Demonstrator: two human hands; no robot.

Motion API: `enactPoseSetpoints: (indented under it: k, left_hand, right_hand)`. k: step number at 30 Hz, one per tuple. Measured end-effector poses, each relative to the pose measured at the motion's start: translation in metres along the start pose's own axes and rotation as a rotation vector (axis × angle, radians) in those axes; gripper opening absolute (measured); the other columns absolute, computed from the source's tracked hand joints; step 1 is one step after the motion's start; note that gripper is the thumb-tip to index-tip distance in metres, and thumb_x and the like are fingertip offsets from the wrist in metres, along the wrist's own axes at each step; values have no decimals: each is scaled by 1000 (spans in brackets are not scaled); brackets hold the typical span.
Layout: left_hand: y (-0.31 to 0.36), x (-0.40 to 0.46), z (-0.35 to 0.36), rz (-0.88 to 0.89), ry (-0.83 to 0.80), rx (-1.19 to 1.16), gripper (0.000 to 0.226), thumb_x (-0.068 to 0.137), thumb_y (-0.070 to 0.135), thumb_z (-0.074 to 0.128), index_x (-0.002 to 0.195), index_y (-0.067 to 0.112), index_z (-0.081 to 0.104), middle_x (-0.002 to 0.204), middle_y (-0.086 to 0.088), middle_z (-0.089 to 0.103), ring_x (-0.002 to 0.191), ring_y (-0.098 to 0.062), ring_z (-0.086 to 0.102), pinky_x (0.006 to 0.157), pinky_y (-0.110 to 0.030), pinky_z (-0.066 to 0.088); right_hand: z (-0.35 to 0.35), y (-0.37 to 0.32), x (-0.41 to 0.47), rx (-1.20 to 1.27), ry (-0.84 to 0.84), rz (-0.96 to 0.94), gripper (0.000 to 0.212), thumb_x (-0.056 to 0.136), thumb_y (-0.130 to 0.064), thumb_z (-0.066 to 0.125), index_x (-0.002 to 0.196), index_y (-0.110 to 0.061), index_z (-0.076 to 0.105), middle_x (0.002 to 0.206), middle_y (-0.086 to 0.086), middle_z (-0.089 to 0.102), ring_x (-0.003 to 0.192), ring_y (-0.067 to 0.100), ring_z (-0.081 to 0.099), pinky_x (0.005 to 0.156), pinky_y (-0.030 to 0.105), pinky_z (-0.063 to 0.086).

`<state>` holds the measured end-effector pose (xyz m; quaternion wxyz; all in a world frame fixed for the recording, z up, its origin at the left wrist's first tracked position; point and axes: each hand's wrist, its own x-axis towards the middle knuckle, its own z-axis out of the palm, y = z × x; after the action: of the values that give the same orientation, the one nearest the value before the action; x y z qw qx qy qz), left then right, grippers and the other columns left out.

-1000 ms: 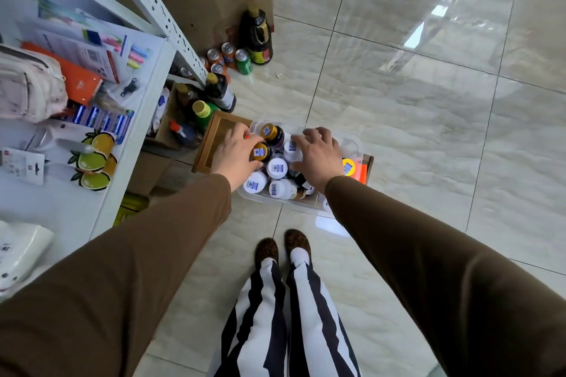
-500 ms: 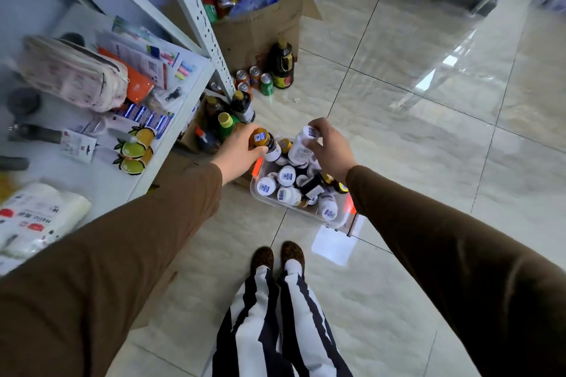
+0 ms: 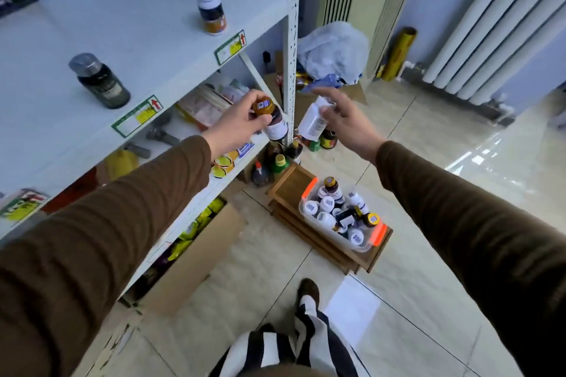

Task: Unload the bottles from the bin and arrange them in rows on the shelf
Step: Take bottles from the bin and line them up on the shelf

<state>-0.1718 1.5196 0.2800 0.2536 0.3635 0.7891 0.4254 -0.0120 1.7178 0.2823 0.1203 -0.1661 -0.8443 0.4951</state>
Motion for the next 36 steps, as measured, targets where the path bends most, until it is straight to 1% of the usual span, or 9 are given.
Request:
enactPoseSetpoints:
  k: [2, 4, 10, 14, 19, 24, 28, 31, 36]
  left_hand:
    - [11, -32, -28, 9, 30, -41, 27, 98, 21, 58, 121, 30, 47, 124, -7, 59, 107, -21, 63, 87, -34, 53]
    - [21, -63, -52, 27, 81, -43, 28, 98, 20, 59, 123, 25, 48, 124, -8, 59, 108, -18, 61, 87, -28, 51]
    - [43, -153, -111, 44, 219, -28, 25, 97, 17, 60, 120, 18, 50, 107, 0, 63, 83, 4, 61, 69, -13, 50]
    - [48, -206, -143, 7, 310, 22, 28, 96, 21, 62, 122, 17, 51, 117, -1, 64, 107, -14, 62, 92, -29, 49]
    - [53, -275, -172, -58, 408, 61, 27, 97, 22, 61, 122, 16, 51, 117, -2, 63, 111, -20, 60, 102, -40, 47]
    - [56, -346, -202, -84, 508, 46, 29, 98, 23, 59, 125, 16, 50, 122, -4, 63, 111, -20, 61, 90, -36, 50]
    - [50, -403, -236, -73, 563, 18, 31, 98, 18, 60, 125, 9, 49, 124, -11, 61, 119, -26, 57, 107, -45, 45]
    - [38, -450, -269, -65, 624, -11, 28, 97, 16, 60, 123, 10, 49, 125, -13, 60, 121, -30, 56, 108, -49, 42]
    - [14, -528, -321, -72, 666, -10, 28, 93, 29, 62, 119, 24, 52, 124, -4, 63, 118, -25, 59, 100, -46, 47]
  right_hand:
    - [13, -37, -9, 15, -23, -52, 34, 103, -11, 40, 136, -13, 49, 131, 5, 51, 106, 10, 52, 91, 29, 42]
    - [27, -70, -17, 22, -62, -77, 31, 104, -14, 40, 135, -11, 47, 125, 3, 53, 104, 8, 52, 90, 31, 45]
    - [67, -159, -30, -3, -83, -144, 40, 98, -25, 58, 135, -9, 51, 126, 16, 58, 113, 29, 59, 99, 48, 50]
    - [91, -208, -32, 70, -111, -152, 35, 89, -34, 71, 112, -7, 64, 103, 18, 68, 88, 27, 68, 82, 53, 56]
    - [131, -262, -44, 168, -167, -177, 35, 74, -44, 81, 87, -16, 63, 91, 17, 66, 88, 37, 67, 77, 61, 54]
    - [180, -316, -68, 188, -256, -266, 46, 70, -53, 78, 89, -19, 53, 80, 2, 60, 69, 16, 61, 62, 42, 56]
    - [231, -362, -86, 130, -350, -377, 35, 91, -49, 62, 105, -20, 47, 99, 7, 56, 85, 20, 57, 74, 38, 51]
    - [275, -401, -102, 87, -418, -470, 29, 99, -44, 51, 116, -22, 45, 116, 2, 53, 88, 10, 53, 72, 28, 47]
    - [350, -460, -127, 66, -463, -472, 35, 97, -48, 50, 114, -19, 43, 119, 2, 53, 98, 20, 55, 78, 36, 50]
